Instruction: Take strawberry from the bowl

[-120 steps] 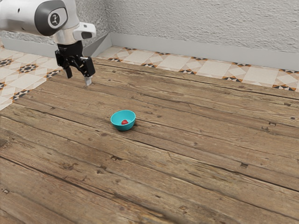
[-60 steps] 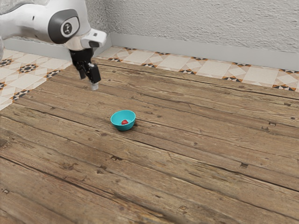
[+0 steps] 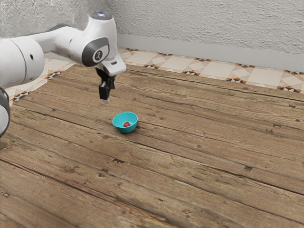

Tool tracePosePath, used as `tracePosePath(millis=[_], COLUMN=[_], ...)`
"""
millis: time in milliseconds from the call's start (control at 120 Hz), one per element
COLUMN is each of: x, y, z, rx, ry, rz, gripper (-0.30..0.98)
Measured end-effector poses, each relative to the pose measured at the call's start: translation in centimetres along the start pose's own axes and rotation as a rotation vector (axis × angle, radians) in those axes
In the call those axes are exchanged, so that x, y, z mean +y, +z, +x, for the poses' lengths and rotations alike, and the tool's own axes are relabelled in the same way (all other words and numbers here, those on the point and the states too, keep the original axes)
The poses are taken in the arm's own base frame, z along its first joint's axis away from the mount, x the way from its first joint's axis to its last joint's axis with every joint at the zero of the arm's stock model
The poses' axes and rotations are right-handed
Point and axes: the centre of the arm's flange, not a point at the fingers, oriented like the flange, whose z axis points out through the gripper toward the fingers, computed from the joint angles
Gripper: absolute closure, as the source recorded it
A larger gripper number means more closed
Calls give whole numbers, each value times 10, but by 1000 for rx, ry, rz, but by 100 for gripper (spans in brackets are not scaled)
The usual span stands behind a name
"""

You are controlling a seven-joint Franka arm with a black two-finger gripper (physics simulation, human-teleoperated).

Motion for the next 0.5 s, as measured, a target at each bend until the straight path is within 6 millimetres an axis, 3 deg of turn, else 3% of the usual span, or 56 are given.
tracePosePath(millis=[192,317,500], x=[-25,-41,-44], y=[58,80,114], z=[-2,6,13], rx=[58,129,157], ry=[107,158,238], rz=[-13,-6,-29], gripper=[20,22,24])
